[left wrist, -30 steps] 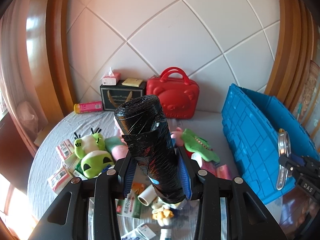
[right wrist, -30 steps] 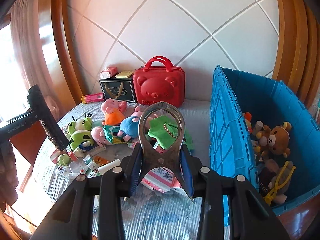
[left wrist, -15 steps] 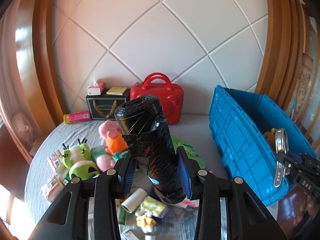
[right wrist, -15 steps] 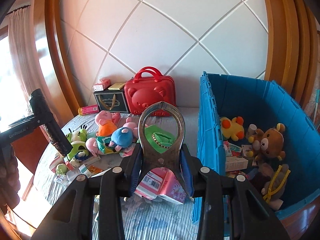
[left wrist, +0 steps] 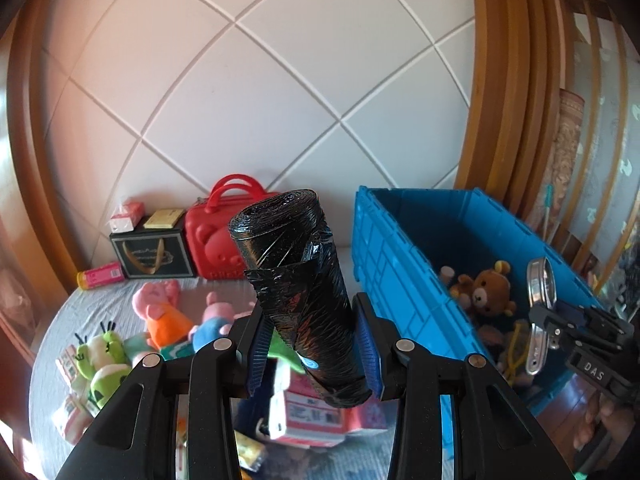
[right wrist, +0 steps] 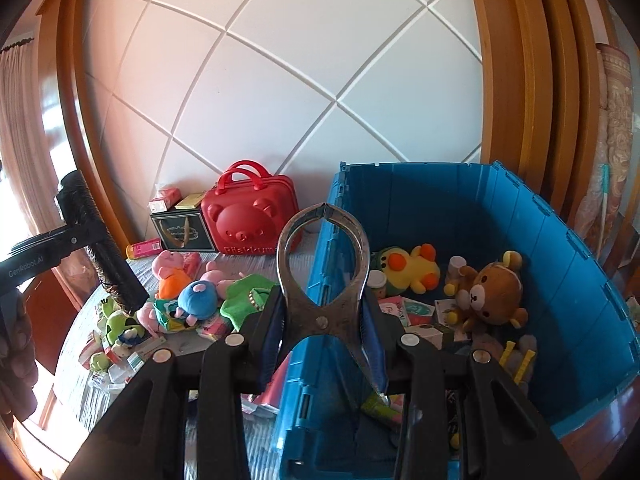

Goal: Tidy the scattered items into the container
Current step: 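Open the left tool over the blue bin while the right tool releases the tongs inside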

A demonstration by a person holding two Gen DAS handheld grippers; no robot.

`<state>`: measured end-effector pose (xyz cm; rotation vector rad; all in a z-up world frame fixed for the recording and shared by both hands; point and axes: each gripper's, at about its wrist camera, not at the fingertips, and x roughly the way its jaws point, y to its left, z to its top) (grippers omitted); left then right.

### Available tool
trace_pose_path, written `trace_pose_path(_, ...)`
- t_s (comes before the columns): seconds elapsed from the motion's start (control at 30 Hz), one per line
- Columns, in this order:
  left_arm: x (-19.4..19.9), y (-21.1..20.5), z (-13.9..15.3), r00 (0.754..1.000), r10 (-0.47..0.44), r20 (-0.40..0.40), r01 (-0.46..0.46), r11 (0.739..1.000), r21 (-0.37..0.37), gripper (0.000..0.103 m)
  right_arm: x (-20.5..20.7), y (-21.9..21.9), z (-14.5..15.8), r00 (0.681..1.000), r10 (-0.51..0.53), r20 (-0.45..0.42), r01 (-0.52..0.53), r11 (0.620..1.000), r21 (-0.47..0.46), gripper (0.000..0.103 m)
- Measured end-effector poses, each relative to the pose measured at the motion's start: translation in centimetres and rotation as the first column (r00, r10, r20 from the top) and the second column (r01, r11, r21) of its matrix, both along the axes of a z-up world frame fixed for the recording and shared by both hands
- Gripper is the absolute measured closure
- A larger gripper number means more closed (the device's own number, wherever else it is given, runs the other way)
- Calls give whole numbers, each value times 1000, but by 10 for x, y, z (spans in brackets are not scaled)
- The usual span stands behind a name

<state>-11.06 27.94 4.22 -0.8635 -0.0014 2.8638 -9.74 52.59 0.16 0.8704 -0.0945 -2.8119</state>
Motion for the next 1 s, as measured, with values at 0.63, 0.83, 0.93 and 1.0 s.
trace_pose_path(0.63, -35, 159, 10, 961, -275, -18, 275, 961, 20, 65, 0, 110, -11, 984, -176, 23, 176, 984, 5, 67)
trace_pose_path(0.83, -40, 195, 11, 941, -338, -7, 338, 941, 19, 65, -3, 133, -18, 972, -232, 41, 232, 973, 5, 67)
trace_pose_path(0.93, -43, 209, 11, 931, -364, -1, 364, 931, 19, 65, -3, 142, -19, 966, -256, 46, 256, 967, 5, 67)
trace_pose_path(1.0, -45, 218, 11, 925, -379, 4, 379, 925, 20, 65, -2, 148, -19, 962, -270, 48, 270, 963, 4, 67)
